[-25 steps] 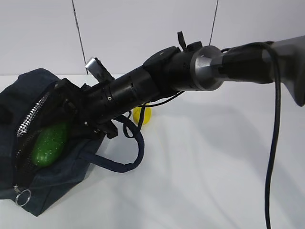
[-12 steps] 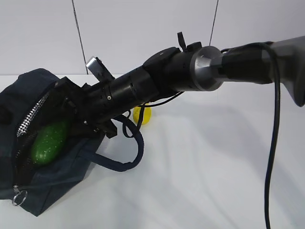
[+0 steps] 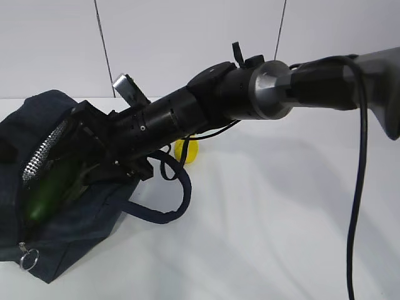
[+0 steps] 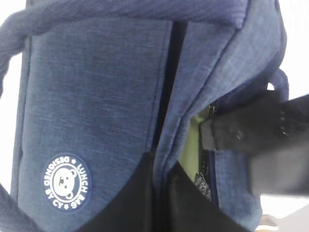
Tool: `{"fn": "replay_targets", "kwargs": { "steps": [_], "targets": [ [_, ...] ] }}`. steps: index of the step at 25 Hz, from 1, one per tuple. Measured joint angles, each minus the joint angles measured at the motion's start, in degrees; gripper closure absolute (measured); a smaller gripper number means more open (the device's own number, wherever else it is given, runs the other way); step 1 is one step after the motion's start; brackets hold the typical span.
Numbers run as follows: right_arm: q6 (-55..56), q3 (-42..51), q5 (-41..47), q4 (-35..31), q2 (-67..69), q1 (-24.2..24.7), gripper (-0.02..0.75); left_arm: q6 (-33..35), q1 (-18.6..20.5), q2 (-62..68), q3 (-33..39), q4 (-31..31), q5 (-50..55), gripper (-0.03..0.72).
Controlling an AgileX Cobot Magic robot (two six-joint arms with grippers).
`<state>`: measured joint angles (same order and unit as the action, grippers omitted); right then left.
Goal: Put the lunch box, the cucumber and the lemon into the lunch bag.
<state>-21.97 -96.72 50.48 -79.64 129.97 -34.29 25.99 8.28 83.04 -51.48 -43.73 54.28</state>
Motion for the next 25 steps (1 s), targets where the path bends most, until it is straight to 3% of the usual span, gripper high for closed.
{"fn": "replay_targets", "kwargs": {
  "steps": [8,12,16,25],
  "targets": [
    [-8.86,0.00,4.53,-6.78,0.00,0.00,0.172,0.22,0.00,0.00,0.00,-0.09,0.00,0.690],
    [-11.37,0.00,6.61,-7.02,-0.52,0.00,0.172,0.29,0.00,0.00,0.00,0.01,0.46,0.690],
    [-11.37,0.00,7.46,-2.48,-2.99,0.86,0.172,0.34,0.00,0.00,0.00,0.01,0.91,0.690],
    [-2.82,0.00,8.90,14.62,-8.17,5.75,0.172,0.34,0.00,0.00,0.00,0.34,0.99,0.690]
  ]
}}
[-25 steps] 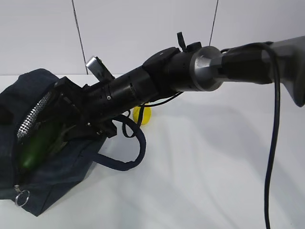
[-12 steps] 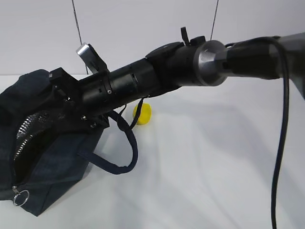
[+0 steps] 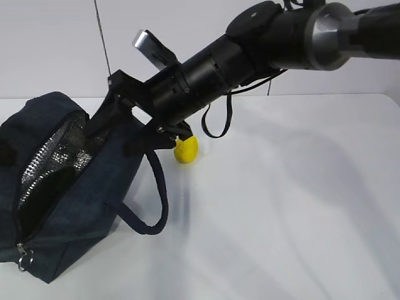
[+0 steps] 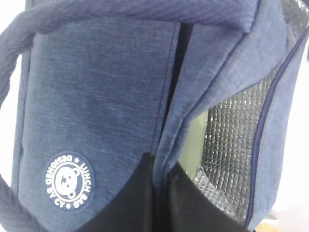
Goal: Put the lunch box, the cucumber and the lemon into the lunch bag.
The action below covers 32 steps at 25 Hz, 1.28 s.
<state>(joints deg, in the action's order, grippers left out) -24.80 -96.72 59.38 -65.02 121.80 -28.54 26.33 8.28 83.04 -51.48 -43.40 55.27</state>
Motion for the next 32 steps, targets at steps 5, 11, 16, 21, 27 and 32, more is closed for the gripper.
{"fn": "replay_targets", "kwargs": {
  "steps": [5,11,16,21,27,32],
  "targets": [
    [7.66,-3.82,-0.13,11.28,-0.23,2.43,0.172,0.00,0.00,0.00,0.00,0.00,0.03,0.690],
    [21.15,-11.70,-0.37,32.72,-0.23,2.63,0.172,0.00,0.00,0.00,0.00,0.00,0.03,0.690],
    [29.40,-14.70,-0.01,44.77,0.48,2.66,0.172,0.00,0.00,0.00,0.00,0.03,0.03,0.690],
    [33.61,-16.38,-0.31,49.80,4.87,2.66,0.172,0.00,0.00,0.00,0.00,0.03,0.03,0.690],
    [37.08,-22.48,-3.04,53.11,9.67,2.66,0.172,0.09,0.00,0.00,0.00,0.26,0.03,0.690],
    [37.55,-24.91,-3.25,53.10,13.29,2.66,0.172,0.13,0.00,0.00,0.00,0.39,0.03,0.690]
  ]
}}
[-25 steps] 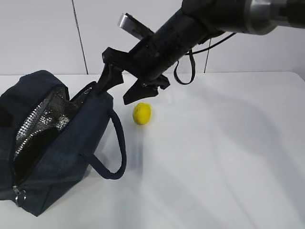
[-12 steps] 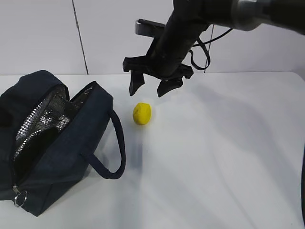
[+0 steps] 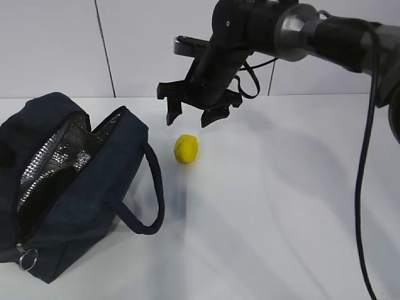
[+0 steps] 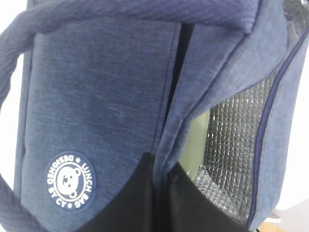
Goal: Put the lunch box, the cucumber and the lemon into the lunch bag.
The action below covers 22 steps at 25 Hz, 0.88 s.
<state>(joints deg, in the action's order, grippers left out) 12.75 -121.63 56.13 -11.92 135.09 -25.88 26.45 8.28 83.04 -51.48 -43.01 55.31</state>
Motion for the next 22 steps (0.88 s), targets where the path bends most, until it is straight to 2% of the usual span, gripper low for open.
{"fn": "replay_targets", "kwargs": {
  "steps": [22],
  "targets": [
    [0.94,-0.22,-2.63,1.06,4.21,0.00,0.171,0.26,0.00,0.00,0.00,0.20,-0.11,0.690]
  ]
}}
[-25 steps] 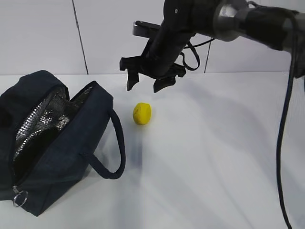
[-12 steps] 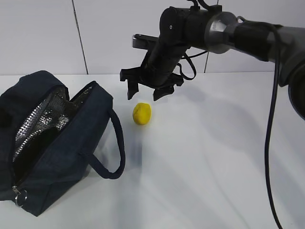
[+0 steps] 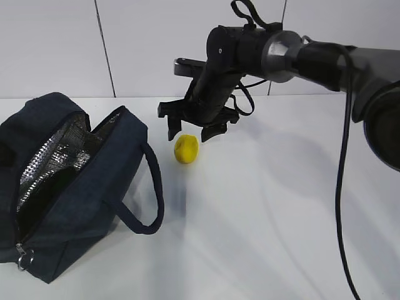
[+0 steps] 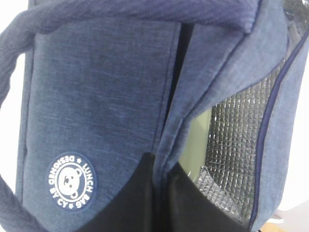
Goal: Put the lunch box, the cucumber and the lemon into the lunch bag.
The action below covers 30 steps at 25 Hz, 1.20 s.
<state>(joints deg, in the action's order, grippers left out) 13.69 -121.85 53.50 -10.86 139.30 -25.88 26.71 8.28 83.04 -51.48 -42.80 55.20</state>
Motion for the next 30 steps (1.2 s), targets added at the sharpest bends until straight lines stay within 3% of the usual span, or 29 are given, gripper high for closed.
{"fn": "replay_targets", "kwargs": {
  "steps": [30],
  "targets": [
    [0.21,0.00,-2.28,-0.23,3.27,-0.23,0.170,0.09,0.00,0.00,0.00,0.00,0.00,0.690]
  ]
}}
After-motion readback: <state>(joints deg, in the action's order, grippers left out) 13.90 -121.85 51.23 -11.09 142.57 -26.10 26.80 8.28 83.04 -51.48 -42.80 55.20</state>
